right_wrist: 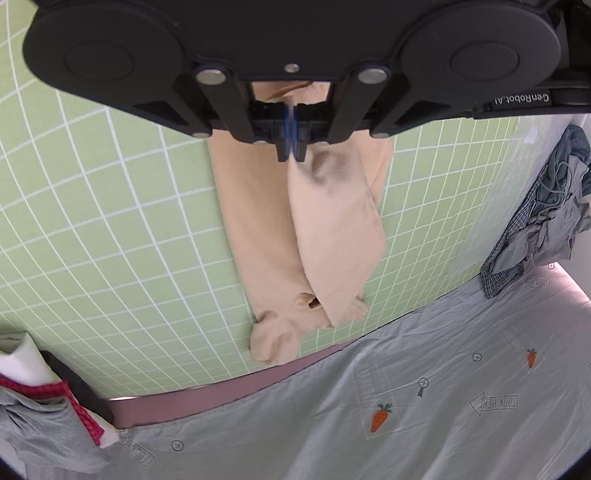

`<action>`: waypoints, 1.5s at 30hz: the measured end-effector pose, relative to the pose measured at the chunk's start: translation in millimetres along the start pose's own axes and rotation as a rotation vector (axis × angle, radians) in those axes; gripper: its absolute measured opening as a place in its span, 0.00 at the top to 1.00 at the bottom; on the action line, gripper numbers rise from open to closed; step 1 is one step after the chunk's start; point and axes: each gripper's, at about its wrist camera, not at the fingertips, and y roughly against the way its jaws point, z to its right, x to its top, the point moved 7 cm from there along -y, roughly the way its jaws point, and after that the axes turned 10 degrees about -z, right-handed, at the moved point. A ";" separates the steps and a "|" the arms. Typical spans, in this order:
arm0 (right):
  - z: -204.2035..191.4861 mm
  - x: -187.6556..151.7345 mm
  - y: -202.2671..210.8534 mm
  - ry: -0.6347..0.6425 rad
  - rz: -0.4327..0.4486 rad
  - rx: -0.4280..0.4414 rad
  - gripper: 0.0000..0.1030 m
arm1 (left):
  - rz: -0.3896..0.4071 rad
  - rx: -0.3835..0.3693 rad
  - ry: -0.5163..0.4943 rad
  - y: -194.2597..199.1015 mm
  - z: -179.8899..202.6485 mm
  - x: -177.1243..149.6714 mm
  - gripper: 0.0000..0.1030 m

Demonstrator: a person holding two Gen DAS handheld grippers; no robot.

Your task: Fold clothes

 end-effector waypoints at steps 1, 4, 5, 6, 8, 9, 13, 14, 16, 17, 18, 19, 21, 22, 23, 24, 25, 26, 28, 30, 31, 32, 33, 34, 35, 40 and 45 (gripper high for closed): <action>2.5 -4.4 1.1 -0.013 -0.003 -0.001 0.98 | -0.003 0.000 -0.004 0.4 1.1 -3.7 0.25; 8.2 -14.3 5.7 -0.033 -0.007 -0.006 0.98 | -0.008 0.002 -0.003 1.6 2.2 -13.2 0.25; 8.9 -17.1 7.5 -0.034 -0.007 -0.008 0.98 | -0.008 0.004 0.001 2.3 1.7 -16.4 0.25; 9.7 -19.9 9.3 -0.033 -0.008 -0.009 0.98 | -0.009 0.007 0.006 2.7 1.3 -19.1 0.25; 11.1 -24.8 11.7 -0.027 -0.012 -0.012 0.98 | -0.011 0.012 0.017 2.9 0.4 -23.9 0.25; 12.3 -27.2 12.4 -0.026 -0.016 -0.014 0.98 | -0.013 0.014 0.021 3.1 0.2 -26.4 0.25; 20.1 -37.2 13.1 -0.030 -0.039 -0.020 0.98 | -0.021 0.024 0.029 3.7 0.9 -36.9 0.25; 22.7 -39.0 11.9 -0.033 -0.047 -0.023 0.98 | -0.023 0.028 0.029 3.6 1.4 -38.9 0.25; 27.9 -42.8 9.6 -0.041 -0.064 -0.028 0.98 | -0.026 0.036 0.029 3.3 2.3 -41.8 0.25; 30.3 -45.0 7.4 -0.038 -0.073 -0.039 0.98 | -0.028 0.041 0.030 3.3 2.4 -43.6 0.25; 32.3 -46.8 4.7 -0.035 -0.085 -0.047 0.98 | -0.029 0.045 0.031 3.3 2.4 -45.2 0.25; 34.1 -48.5 2.0 -0.033 -0.098 -0.052 0.98 | -0.031 0.049 0.035 3.2 2.2 -46.3 0.25; 37.0 -50.8 -1.5 -0.032 -0.114 -0.061 0.98 | -0.034 0.057 0.044 2.7 1.8 -47.8 0.25; 37.0 -50.2 -0.5 -0.026 -0.107 -0.062 0.98 | -0.035 0.061 0.049 2.4 1.8 -48.3 0.25; 36.4 -49.1 1.3 -0.017 -0.097 -0.062 0.98 | -0.036 0.064 0.053 2.1 1.9 -48.8 0.25; 35.9 -48.0 3.2 -0.009 -0.086 -0.062 0.97 | -0.036 0.068 0.057 2.0 1.8 -49.2 0.25; 35.4 -46.8 5.0 0.000 -0.075 -0.061 0.96 | -0.035 0.071 0.060 2.0 1.7 -49.6 0.25; 34.8 -45.7 6.9 0.008 -0.065 -0.061 0.92 | -0.034 0.074 0.064 1.9 1.7 -50.0 0.25; 33.7 -43.4 10.7 0.025 -0.043 -0.060 0.74 | -0.033 0.080 0.070 0.8 2.7 -49.9 0.25; 32.1 -40.5 14.7 0.047 -0.020 -0.064 0.64 | -0.035 0.084 0.071 -1.2 4.3 -49.9 0.24; 30.8 -38.4 16.8 0.061 -0.006 -0.069 0.62 | -0.038 0.087 0.069 -2.2 5.1 -50.7 0.24; 29.9 -37.2 17.4 0.072 0.000 -0.074 0.57 | -0.042 0.089 0.066 -3.2 5.6 -51.8 0.24; 29.2 -36.2 17.5 0.082 0.003 -0.079 0.54 | -0.046 0.092 0.062 -4.3 6.0 -52.4 0.24; 29.2 -36.2 15.2 0.087 -0.004 -0.087 0.46 | -0.049 0.094 0.058 -5.3 6.5 -53.2 0.24; 29.4 -36.5 12.1 0.091 -0.014 -0.096 0.39 | -0.051 0.096 0.053 -6.3 7.1 -53.8 0.24; 27.9 -40.5 -2.7 0.109 -0.066 -0.104 0.23 | -0.059 0.118 0.034 -12.7 9.2 -54.0 0.24; 23.7 -45.1 -15.3 0.136 -0.103 -0.104 0.22 | -0.071 0.133 0.008 -21.2 12.6 -53.9 0.24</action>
